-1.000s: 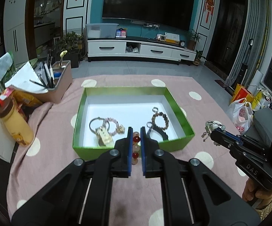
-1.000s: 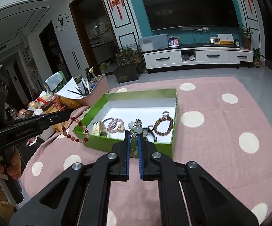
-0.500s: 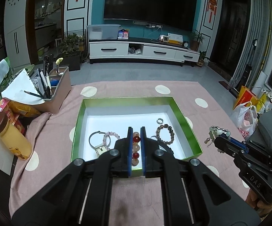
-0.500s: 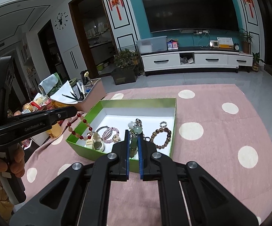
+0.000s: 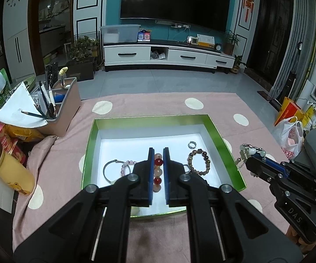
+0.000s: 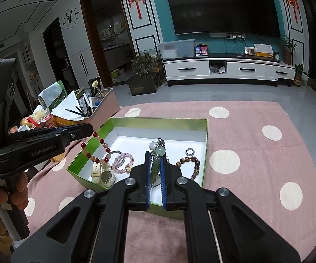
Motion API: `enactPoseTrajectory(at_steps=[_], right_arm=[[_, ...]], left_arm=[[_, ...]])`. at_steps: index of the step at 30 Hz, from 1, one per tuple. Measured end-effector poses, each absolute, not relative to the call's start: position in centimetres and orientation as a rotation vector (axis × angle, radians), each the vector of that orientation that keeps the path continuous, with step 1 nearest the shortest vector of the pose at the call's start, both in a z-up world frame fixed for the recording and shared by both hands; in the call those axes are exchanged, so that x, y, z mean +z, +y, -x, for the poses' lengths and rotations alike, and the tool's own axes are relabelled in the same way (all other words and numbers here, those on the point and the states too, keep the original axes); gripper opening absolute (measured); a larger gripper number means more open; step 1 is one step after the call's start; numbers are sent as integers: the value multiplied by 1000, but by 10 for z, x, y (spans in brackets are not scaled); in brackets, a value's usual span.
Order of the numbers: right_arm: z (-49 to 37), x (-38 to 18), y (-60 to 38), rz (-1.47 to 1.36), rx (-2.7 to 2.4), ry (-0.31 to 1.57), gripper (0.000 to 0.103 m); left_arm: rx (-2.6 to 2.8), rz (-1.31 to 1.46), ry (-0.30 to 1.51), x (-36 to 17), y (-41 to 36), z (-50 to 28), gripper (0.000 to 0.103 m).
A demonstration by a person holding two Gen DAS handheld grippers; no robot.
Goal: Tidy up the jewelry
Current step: 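Carry the bead bracelet and jade pendant up over the green box, then lower the bracelet and pendant into the box and open both grippers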
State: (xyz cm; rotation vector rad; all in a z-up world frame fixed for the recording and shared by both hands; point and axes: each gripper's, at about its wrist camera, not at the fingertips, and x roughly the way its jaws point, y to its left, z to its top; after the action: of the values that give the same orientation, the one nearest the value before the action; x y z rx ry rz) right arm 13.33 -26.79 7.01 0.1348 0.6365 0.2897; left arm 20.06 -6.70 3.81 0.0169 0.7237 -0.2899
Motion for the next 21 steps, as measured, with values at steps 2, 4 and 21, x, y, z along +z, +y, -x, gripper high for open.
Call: enactPoseTrajectory(at_steps=[2,4,21], right_arm=[[-138,70,-266,-135,290,640,7],[-144,68,-265,-136,291,644,7],[-180,45,-254,-143,290,719,7]], left_arm=[[-289,-18,727,37,-68,-204,7],[-291,-16,730,36,-69,-208,7],[-281,-8,785,16,-74,-240,7]])
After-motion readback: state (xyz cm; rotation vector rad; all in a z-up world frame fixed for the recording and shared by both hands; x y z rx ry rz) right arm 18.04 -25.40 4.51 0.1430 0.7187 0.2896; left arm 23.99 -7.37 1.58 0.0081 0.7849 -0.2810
